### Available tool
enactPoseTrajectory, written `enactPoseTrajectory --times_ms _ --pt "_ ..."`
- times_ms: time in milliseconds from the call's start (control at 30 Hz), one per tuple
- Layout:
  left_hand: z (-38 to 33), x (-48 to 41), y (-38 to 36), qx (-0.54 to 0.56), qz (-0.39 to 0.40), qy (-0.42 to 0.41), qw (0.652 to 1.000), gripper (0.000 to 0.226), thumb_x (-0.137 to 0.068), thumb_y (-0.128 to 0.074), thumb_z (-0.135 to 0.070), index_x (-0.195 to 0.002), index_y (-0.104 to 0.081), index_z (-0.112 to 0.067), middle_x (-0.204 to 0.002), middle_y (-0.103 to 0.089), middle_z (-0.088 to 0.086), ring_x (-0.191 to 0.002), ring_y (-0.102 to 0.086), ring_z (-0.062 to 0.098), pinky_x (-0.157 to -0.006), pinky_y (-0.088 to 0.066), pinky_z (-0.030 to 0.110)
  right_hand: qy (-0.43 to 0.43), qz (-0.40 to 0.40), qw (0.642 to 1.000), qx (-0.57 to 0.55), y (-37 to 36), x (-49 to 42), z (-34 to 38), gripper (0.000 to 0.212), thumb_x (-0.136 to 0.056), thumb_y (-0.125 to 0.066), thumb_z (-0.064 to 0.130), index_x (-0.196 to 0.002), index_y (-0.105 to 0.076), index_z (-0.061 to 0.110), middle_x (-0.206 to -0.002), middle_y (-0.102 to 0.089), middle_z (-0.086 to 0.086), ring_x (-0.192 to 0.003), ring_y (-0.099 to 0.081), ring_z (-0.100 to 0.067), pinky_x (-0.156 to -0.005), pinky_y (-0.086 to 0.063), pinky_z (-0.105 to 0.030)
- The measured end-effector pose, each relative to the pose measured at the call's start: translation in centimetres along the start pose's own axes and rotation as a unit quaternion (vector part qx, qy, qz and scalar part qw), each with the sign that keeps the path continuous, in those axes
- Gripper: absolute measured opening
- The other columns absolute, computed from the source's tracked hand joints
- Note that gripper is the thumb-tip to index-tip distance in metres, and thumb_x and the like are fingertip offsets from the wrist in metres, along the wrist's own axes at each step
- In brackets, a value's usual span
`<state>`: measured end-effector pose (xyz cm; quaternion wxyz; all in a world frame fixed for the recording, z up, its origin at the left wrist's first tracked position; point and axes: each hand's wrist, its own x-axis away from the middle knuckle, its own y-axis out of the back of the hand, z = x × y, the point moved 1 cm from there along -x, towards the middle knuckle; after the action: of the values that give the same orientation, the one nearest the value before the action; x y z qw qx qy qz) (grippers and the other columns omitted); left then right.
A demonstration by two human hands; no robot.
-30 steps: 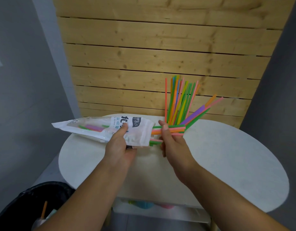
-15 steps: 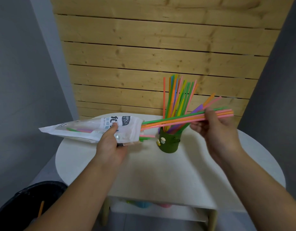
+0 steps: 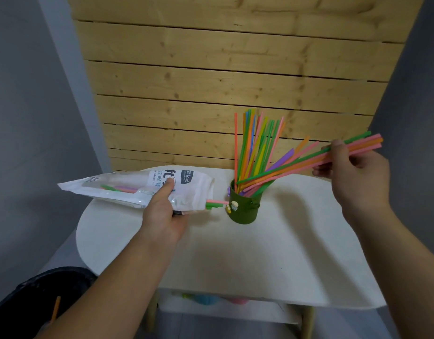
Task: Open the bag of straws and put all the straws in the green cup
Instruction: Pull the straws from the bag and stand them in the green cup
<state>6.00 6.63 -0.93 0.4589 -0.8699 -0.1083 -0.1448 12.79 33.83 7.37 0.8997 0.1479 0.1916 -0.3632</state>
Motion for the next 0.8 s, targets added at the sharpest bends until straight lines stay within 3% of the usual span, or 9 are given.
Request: enactPoseTrajectory --times_ms 67,233,433,567,800 --pt "0.0 0.1 0.0 -0.006 0.004 -0.002 1.0 0.042 -0.099 -0.064 -0.014 -0.141 -0.058 -0.012 -0.13 -0.072 0.007 -0.097 -0.074 0.019 -0.071 -0.065 0.039 0.0 0.012 1.0 0.006 -0.3 0.0 0.1 0.039 -0.101 -0.05 0.03 -0.064 -0.065 0.025 -0.064 -0.07 -0.006 -0.062 -0.072 -0.026 -0.076 -0.062 -0.05" --pt "0.1 0.2 0.0 -0.02 0.009 -0.004 1.0 0.041 -0.099 -0.065 -0.014 -0.139 -0.059 -0.011 -0.125 -0.074 0.006 -0.086 -0.075 0.017 -0.061 -0.065 0.035 0.0 0.083 0.995 0.057 -2.2 0.3 -0.3 0.035 -0.102 -0.05 0.029 -0.072 -0.066 0.025 -0.068 -0.071 -0.003 -0.061 -0.072 -0.016 -0.072 -0.063 -0.042" --pt "0.2 0.2 0.2 -0.021 0.019 -0.005 1.0 0.041 -0.099 -0.064 -0.012 -0.139 -0.059 -0.011 -0.125 -0.074 0.007 -0.09 -0.075 0.018 -0.067 -0.065 0.038 -0.008 0.131 0.988 0.083 -4.6 0.2 -1.4 0.02 -0.097 -0.06 0.024 -0.08 -0.07 0.017 -0.073 -0.073 -0.004 -0.064 -0.072 -0.017 -0.068 -0.062 -0.037" --pt "0.2 0.1 0.2 -0.026 0.015 -0.006 1.0 0.04 -0.099 -0.064 -0.012 -0.138 -0.059 -0.01 -0.123 -0.074 0.007 -0.089 -0.075 0.018 -0.07 -0.065 0.041 0.005 0.147 0.982 0.121 -6.0 -0.1 -2.3 0.022 -0.099 -0.056 0.025 -0.095 -0.071 0.009 -0.075 -0.069 -0.001 -0.067 -0.07 -0.015 -0.056 -0.054 -0.022" --pt "0.2 0.0 0.2 -0.03 0.005 -0.01 0.999 0.041 -0.098 -0.066 -0.013 -0.138 -0.059 -0.011 -0.117 -0.075 0.006 -0.083 -0.076 0.017 -0.063 -0.065 0.037 0.001 0.129 0.986 0.108 -6.8 -0.4 -3.5 0.02 -0.098 -0.056 0.029 -0.091 -0.067 0.013 -0.076 -0.068 -0.003 -0.072 -0.068 -0.023 -0.066 -0.059 -0.04"
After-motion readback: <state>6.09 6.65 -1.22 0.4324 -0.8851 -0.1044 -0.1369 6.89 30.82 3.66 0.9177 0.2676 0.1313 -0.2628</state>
